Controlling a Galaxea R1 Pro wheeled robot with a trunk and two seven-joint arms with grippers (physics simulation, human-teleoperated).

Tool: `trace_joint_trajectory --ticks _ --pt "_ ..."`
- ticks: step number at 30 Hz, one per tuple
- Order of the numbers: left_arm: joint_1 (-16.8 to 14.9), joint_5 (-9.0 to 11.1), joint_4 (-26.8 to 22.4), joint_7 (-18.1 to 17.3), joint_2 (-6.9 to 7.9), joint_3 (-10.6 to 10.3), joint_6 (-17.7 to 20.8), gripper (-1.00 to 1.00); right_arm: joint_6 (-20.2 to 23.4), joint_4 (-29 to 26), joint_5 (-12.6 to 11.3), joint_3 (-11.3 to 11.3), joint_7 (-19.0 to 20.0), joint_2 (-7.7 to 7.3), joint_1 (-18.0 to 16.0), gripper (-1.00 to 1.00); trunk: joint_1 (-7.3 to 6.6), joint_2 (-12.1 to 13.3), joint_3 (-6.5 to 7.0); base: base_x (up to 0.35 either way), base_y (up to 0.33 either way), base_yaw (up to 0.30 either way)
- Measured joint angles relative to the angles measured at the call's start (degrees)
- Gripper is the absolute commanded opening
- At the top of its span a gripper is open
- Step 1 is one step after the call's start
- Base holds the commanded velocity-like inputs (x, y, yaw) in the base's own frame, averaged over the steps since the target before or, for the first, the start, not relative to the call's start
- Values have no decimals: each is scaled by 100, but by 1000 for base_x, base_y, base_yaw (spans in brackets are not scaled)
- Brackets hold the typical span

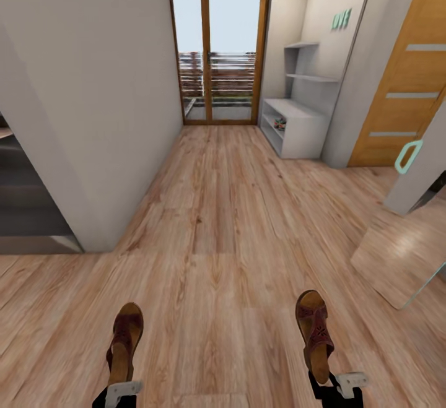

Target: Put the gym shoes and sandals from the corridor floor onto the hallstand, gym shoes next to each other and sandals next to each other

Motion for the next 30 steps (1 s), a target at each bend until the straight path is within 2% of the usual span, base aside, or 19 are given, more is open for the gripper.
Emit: trace_joint_trajectory --ticks 30 --pt "0 0 9 0 -9 -1 0 -100 -1 0 -1 -1 0 -4 -1 -100 0 0 0 338 0 0"
